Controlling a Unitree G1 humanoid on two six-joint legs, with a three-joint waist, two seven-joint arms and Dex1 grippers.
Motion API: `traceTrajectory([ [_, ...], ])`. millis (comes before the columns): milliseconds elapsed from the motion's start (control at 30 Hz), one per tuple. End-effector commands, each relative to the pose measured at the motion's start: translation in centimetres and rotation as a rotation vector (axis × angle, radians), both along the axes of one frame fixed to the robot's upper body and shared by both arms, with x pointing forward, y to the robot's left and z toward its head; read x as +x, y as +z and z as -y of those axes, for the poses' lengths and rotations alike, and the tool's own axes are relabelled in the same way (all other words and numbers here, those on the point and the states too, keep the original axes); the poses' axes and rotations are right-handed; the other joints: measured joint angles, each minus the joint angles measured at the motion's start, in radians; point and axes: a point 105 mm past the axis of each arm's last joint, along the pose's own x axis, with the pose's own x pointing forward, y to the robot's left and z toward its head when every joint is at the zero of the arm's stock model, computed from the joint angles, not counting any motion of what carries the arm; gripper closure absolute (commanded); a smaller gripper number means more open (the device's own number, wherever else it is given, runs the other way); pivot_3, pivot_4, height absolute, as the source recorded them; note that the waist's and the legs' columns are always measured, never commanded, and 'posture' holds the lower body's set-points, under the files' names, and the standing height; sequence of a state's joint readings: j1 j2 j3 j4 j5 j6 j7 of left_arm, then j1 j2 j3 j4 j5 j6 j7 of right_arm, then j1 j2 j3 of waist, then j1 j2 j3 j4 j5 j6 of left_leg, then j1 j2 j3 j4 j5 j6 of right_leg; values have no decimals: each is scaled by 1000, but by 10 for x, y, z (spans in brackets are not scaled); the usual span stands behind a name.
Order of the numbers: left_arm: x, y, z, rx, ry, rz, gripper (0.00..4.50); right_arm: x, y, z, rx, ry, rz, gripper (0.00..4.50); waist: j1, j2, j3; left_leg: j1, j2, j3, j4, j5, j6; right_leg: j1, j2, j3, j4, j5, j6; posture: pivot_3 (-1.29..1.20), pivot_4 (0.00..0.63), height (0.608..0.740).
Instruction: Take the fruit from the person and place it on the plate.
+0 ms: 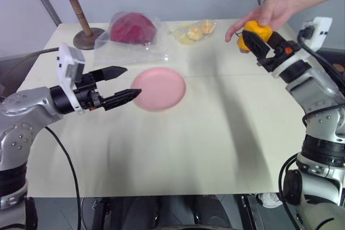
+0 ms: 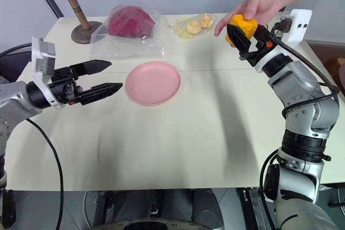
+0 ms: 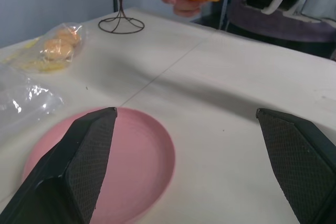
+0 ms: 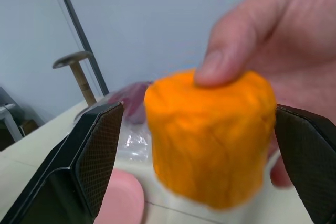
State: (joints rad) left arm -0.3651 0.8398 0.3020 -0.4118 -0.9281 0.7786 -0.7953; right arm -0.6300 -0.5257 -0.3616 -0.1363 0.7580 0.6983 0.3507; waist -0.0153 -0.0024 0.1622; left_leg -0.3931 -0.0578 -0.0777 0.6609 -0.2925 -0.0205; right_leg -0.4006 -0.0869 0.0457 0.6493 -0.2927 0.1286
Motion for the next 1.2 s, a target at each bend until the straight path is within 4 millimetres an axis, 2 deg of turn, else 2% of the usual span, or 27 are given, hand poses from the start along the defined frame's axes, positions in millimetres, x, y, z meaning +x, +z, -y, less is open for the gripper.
traceTrajectory([
  [33, -5, 12, 0, -7, 0, 57, 67, 1, 8, -2, -4, 3, 38, 0, 0, 0, 0, 0, 0, 0, 0, 0, 0, 0, 0, 0, 0, 0, 0, 0, 150, 740],
  [133, -5, 13, -3, -6, 7, 59, 0, 1, 8, -1, -6, 0, 35, 866, 0, 0, 0, 0, 0, 0, 0, 0, 0, 0, 0, 0, 0, 0, 0, 0, 150, 740],
  [200, -6, 13, -3, -6, 10, 59, 0, 1, 8, 0, -7, 0, 35, 1821, 0, 0, 0, 0, 0, 0, 0, 0, 0, -1, 0, 0, 0, 0, 0, 0, 150, 740],
  [233, -6, 13, -3, -7, 11, 59, 0, 1, 8, 1, -8, -3, 36, 1970, 0, 0, 0, 0, 0, 0, 0, 0, 0, -1, 0, 0, 0, 0, 0, 0, 150, 740],
  [433, -4, 12, -6, -10, 32, 58, 0, 3, 10, 3, -18, -22, 33, 1971, 0, 0, 0, 0, 0, 0, 0, 0, 0, -1, 0, 0, 0, 0, 0, 0, 150, 740],
  [500, 2, 9, -11, -9, 78, 62, 0, 4, 7, -2, -43, -4, 25, 1971, 0, 0, 0, 0, 0, 0, 0, 0, 0, -1, 0, 0, 0, 0, 0, 0, 150, 740],
  [567, 7, 4, -19, -5, 134, 56, 0, 3, -1, -17, -97, 48, 12, 1971, -1, 0, 0, 0, 0, 0, 0, 0, 0, -1, 0, 0, 0, 0, 0, 0, 150, 740],
  [667, 10, -10, -30, 23, 199, 31, 0, 6, -19, -58, -96, 166, -24, 1971, -10, 0, 0, 0, 0, 1, -1, 0, 0, -2, 0, 1, 0, 0, 0, 0, 150, 740],
  [767, 9, -21, -36, 59, 245, 17, 0, 9, -40, -96, -99, 262, -59, 1971, -23, 0, 0, 0, 1, 1, -4, 1, -2, -4, 2, 2, 1, 0, 0, 0, 150, 740],
  [900, 5, -33, -42, 87, 295, 6, 0, 10, -59, -133, -135, 346, -76, 1971, -26, 0, 0, -1, 1, 1, -7, 3, -4, -6, 1, 2, 1, 0, 0, 0, 150, 740],
  [1033, 3, -39, -45, 93, 334, 6, 0, 12, -75, -163, -178, 405, -83, 1971, -26, 0, 0, -1, 0, 1, -7, 5, -9, -6, 0, 2, 0, 0, 0, 0, 150, 740],
  [1100, 2, -41, -43, 90, 345, 9, 0, 15, -89, -178, -224, 436, -90, 1971, -27, 0, 0, -1, 0, 1, -8, 6, -10, -7, 0, 2, 0, 0, 0, 0, 150, 740],
  [1200, 0, -42, -40, 81, 350, 14, 0, 24, -103, -190, -264, 439, -94, 1971, -30, 0, 0, -1, 0, 1, -9, 6, -10, -7, 0, 2, 1, 0, 0, 0, 150, 740],
])
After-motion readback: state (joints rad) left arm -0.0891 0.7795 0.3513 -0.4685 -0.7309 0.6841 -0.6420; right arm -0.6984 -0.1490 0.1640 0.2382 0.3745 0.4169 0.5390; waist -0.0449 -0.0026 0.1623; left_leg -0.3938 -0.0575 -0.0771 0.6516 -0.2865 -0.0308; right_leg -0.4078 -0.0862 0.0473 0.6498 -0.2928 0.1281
